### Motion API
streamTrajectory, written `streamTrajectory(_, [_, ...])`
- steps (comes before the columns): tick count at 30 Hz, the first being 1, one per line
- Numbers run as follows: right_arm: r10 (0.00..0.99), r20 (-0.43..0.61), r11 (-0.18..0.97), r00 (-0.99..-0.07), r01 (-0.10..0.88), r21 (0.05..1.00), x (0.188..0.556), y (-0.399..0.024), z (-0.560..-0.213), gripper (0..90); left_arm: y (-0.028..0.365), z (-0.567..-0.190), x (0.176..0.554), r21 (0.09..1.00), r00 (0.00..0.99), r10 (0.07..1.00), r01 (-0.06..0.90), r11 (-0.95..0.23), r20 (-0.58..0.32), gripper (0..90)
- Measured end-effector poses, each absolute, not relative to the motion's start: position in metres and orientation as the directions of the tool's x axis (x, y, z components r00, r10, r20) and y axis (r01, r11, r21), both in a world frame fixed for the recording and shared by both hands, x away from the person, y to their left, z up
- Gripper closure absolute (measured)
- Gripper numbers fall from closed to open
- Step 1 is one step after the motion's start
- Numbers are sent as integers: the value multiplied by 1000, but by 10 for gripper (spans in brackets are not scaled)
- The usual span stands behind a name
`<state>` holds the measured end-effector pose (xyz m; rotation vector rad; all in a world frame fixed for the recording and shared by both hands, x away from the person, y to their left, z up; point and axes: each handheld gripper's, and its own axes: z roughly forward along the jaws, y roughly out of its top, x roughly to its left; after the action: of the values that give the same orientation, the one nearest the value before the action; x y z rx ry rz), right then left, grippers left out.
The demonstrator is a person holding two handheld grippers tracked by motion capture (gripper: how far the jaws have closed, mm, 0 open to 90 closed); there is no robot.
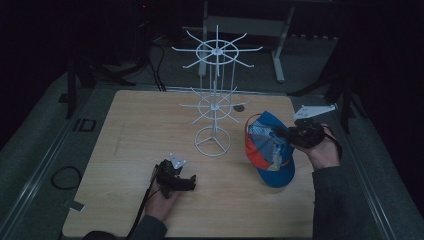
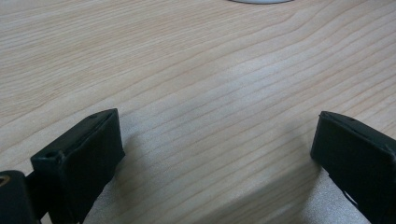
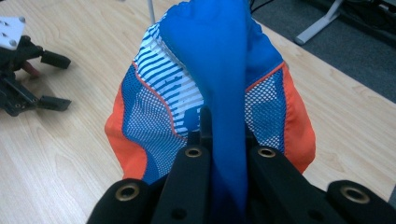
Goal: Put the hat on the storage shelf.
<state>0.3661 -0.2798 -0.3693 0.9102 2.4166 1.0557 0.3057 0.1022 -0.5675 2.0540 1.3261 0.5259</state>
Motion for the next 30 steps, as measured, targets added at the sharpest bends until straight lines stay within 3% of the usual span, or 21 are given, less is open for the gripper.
streamTrajectory(30, [660,-102,516,-744,351,782,365,-277,-331,893,102,-567,306,691,415,910,659,-297,-5,26])
